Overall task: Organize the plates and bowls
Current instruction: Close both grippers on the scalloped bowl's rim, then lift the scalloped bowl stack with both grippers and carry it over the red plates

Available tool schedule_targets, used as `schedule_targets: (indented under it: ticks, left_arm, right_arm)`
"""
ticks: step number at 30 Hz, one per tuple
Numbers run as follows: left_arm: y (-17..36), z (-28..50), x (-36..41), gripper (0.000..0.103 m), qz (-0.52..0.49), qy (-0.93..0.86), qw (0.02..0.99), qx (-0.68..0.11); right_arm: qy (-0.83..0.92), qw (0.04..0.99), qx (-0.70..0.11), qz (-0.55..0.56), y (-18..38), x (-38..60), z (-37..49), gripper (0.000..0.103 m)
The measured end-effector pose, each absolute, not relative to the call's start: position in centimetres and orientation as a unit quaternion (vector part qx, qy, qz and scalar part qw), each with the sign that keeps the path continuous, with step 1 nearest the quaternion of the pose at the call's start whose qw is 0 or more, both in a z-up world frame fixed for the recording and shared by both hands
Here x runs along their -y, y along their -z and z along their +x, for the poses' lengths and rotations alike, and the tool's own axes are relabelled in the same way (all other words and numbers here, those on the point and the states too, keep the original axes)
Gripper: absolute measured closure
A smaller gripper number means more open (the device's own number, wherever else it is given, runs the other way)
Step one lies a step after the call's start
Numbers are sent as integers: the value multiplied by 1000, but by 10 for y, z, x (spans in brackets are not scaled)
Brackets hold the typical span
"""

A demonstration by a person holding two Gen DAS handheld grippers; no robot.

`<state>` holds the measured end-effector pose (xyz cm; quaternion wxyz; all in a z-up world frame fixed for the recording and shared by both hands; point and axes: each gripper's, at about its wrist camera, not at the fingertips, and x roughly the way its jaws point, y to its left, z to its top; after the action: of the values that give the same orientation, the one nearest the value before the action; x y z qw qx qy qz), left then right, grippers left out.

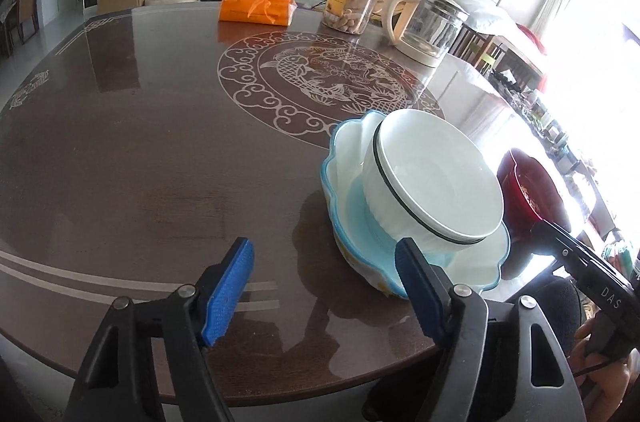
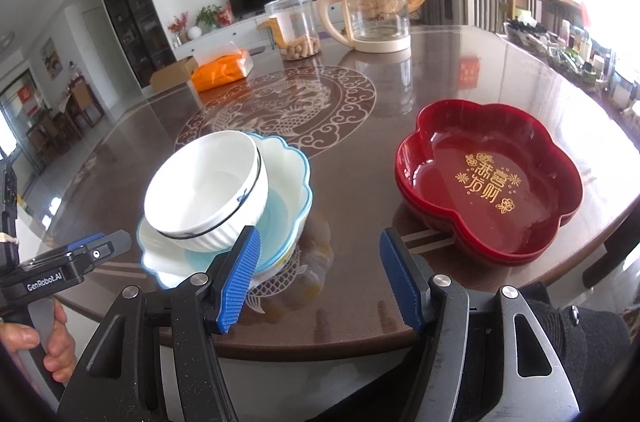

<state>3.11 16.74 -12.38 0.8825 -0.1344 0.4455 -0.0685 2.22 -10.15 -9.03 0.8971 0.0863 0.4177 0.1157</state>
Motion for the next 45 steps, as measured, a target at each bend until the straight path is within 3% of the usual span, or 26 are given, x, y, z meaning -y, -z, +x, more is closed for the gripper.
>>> schedule_targets:
  ticks: [2,5,6,8,13,16,19,34,45]
  left_arm:
    - [129,36,-169,43,-147,72,875,-456]
    - [134,41,-169,47,-156,74,871,-460]
    - [134,42,-167,49,-154,75,871,-460]
    - [136,45,-165,53,-153,78,870,-462]
    - [144,51,-159,62,-165,93,865,-465]
    - [150,57,-159,75,-187,110,861,-459]
    - [152,59,-158,77,-191,107,866,-449]
    - [101,59,-129,77,-143,109,898,-401]
    - [62,105,-21,77,-116,218,895,-371]
  right_arm:
    - [-120,895,-423,81,91,100,29,37]
    - [-133,891,-429,67,93,94,41,41]
    - [-138,888,-434,64,96,92,46,46]
    - [-144,880,-448,67,103,90,57,67]
    - [-161,856,-485,79,126,85,83,68]
    - [-179,840,-500,109,137,85,94,77]
    - [-197,825,-513,130,144,81,98,86]
    - [-191,849,-467,155,113,102,83,85]
    - [-96,891,-409,174,60,202,75,85]
